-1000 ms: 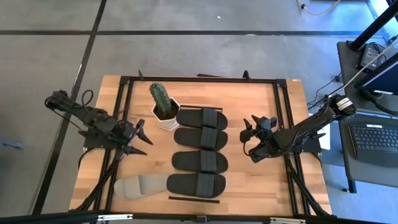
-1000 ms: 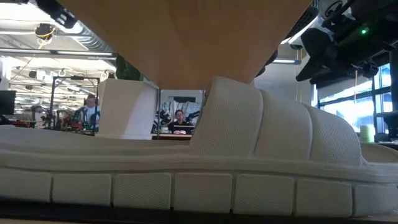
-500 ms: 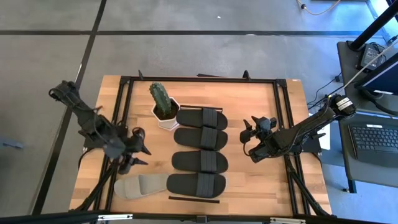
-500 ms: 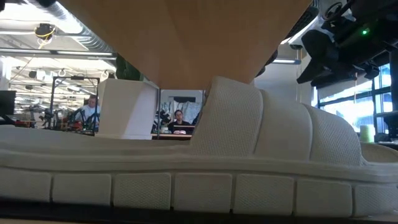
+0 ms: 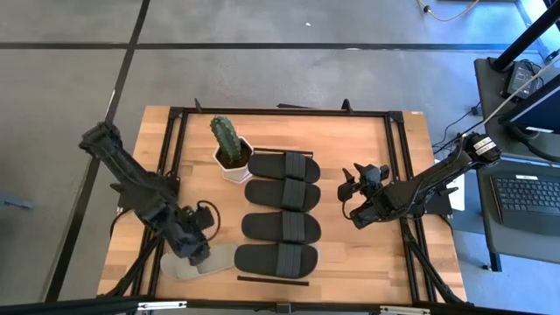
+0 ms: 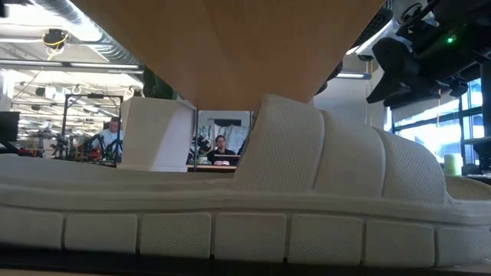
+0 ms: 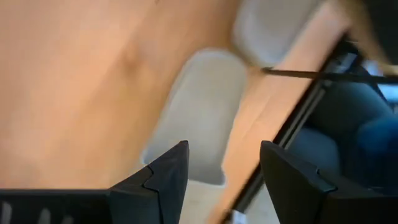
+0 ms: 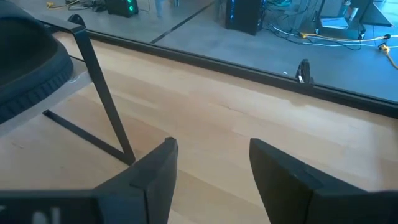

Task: Pick and place slides into the shelf
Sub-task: Put the gray slide under the shelf

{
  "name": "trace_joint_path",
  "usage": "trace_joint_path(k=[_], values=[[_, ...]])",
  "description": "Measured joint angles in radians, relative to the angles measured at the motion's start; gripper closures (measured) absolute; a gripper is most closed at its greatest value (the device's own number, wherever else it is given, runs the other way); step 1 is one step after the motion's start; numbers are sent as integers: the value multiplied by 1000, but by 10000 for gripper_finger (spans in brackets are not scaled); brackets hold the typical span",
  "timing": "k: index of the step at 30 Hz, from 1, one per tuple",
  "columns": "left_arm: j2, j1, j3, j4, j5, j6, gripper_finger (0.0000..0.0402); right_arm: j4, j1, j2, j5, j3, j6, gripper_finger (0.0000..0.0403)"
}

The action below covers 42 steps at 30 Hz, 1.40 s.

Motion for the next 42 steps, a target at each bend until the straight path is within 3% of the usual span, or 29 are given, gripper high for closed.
trace_joint_path(k=[5,9,12,20,27,37,42], values=[[104,13,0,-3,155,-294,214,1,0,0,0,0,0,202],[195,43,0,-29,325,-381,214,4,0,0,0,0,0,202],[241,59,1,-32,398,-396,214,5,0,0,0,0,0,202],[314,81,63,-94,383,-480,214,11,0,0,0,0,-1,202],[377,56,63,-132,440,-527,214,20,0,0,1,0,-46,202],[396,45,63,-128,399,-595,214,24,0,0,1,0,-50,202],[396,46,63,-175,446,-608,214,25,0,0,1,0,-50,202]])
